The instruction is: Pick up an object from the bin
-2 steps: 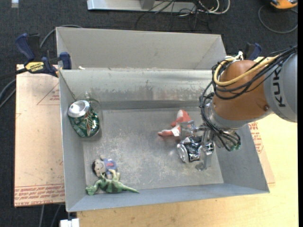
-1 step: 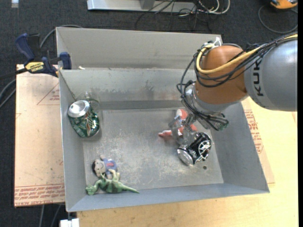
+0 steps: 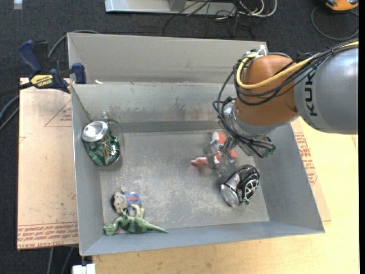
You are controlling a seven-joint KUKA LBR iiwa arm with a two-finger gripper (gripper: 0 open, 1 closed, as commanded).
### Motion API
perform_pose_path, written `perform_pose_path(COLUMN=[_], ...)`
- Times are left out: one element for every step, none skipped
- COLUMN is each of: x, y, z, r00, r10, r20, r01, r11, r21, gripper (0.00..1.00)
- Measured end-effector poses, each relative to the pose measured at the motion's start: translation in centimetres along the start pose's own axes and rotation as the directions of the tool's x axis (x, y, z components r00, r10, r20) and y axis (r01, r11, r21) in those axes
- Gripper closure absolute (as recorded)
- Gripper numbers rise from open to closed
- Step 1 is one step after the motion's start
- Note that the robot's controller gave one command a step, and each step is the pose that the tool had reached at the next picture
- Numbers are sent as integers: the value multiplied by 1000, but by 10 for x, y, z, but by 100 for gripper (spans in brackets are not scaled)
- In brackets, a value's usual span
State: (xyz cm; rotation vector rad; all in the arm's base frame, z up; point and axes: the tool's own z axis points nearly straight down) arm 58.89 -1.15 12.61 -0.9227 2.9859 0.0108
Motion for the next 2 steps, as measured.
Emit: perform_pose_path(x=[-4,-12], y=[-14,-25], z=[50,22], r00=[994,937], r10=[113,351], r20=[4,3], r01=[-113,-351], r11=[994,937], r21=[0,-1], gripper=[100,100])
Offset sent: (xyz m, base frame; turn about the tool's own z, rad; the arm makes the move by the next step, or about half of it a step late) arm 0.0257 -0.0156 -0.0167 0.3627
